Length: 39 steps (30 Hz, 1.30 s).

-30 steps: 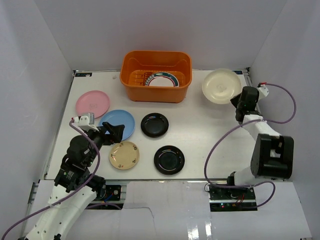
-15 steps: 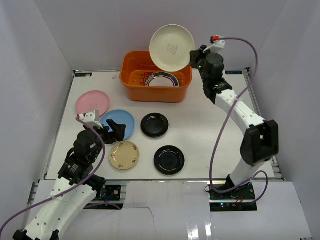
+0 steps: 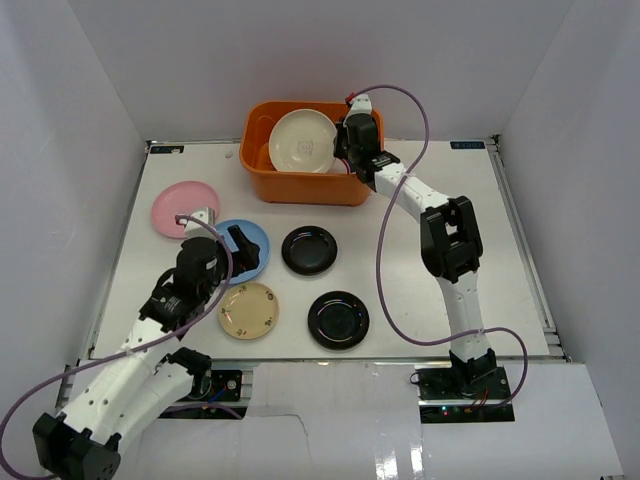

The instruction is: Place the plates into the plastic bin on the countertop

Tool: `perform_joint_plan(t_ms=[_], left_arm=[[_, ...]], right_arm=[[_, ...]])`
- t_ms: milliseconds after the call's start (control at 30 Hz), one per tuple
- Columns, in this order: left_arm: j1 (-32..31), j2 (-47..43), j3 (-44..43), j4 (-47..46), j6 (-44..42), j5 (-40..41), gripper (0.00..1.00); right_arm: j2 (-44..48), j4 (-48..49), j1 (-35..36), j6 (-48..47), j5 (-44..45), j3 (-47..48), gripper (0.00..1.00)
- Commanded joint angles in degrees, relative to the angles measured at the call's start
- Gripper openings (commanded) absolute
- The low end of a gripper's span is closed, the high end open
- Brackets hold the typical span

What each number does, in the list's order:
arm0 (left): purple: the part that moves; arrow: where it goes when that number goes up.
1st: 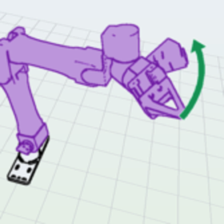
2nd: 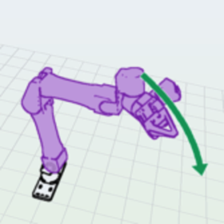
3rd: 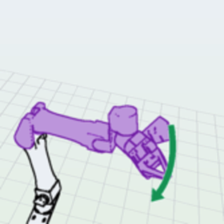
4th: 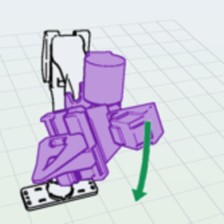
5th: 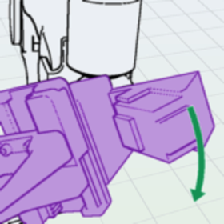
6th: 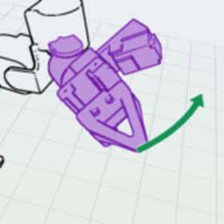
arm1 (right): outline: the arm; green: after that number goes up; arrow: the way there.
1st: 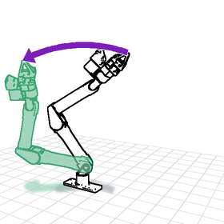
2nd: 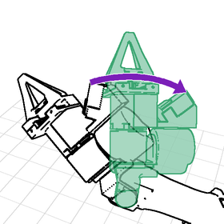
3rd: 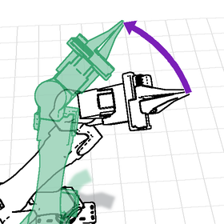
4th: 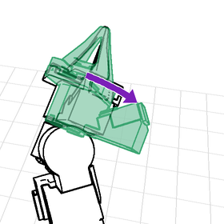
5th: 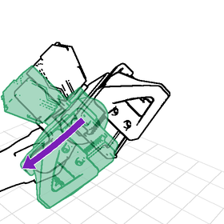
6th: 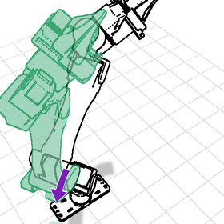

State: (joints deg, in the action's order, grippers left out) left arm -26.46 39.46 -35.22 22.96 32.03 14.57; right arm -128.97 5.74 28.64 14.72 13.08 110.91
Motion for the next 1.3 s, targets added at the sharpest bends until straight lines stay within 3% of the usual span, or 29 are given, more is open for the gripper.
perform_joint_plan(t_ms=[0, 100, 200, 267, 400, 567, 700, 800, 867, 1000, 1033, 1267], left_arm=[[0.7, 6.05, -3.8, -3.36, 2.68, 3.97, 0.98], [3.59, 10.8, -6.08, -6.07, 3.04, 4.86, 0.98], [9.55, 14.75, -7.05, -8.8, 3.56, 4.16, 0.98], [14.82, 17.13, -7.66, -9.16, 4.79, 2.15, 0.98], [26.0, 21.0, -6.62, -11.35, 9.1, -5.33, 0.98], [39.17, 27.41, -6.61, -14.78, 10.86, -7.62, 0.98], [44.12, 33.39, -7.84, -19.17, 11.47, -10.43, 0.96], [46.14, 40.49, -9.85, -21.55, 11.39, -12.71, 0.94], [46.5, 43.13, -11.18, -22.08, 11.73, -13.42, 0.93], [47.29, 47.54, -12.59, -25.15, 13.85, -16.77, 0.9], [47.29, 48.59, -13.37, -25.42, 13.93, -16.59, 0.89], [47.55, 57.47, -17.95, -24.1, 13.76, -16.24, 0.84]], right_arm=[[3.72, 3.93, -0.08, 2.67, -1.22, -1.92, 0.11], [5.65, 5.07, -0.17, 4.52, -1.13, -5.52, 0.24], [7.84, 6.3, 0.01, 5.14, -3.93, -7.55, 0.49], [8.82, 5.52, 0.18, 4.97, -6.04, -7.55, 0.54], [15.48, 4.62, 1.67, 3.74, -8.77, -13.14, 0.56], [24.1, 7.36, 8.33, 0.49, -14.9, -24.06, 0.46], [24.03, 7.27, 14.68, -2.15, -13.79, -28.55, 0.28], [20.7, 5.52, 18.45, -3.12, -13.43, -27.43, 0.23], [19.02, 5.51, 19.43, -3.47, -11.78, -26.63, 0.25], [13.84, 2.79, 20.75, -3.38, -11.94, -22.15, 0.51], [12.7, 2.35, 21.27, -3.38, -11.59, -21.36, 0.54], [2.32, -0.99, 22.86, -1.37, -9.83, -13.45, 0.58]])
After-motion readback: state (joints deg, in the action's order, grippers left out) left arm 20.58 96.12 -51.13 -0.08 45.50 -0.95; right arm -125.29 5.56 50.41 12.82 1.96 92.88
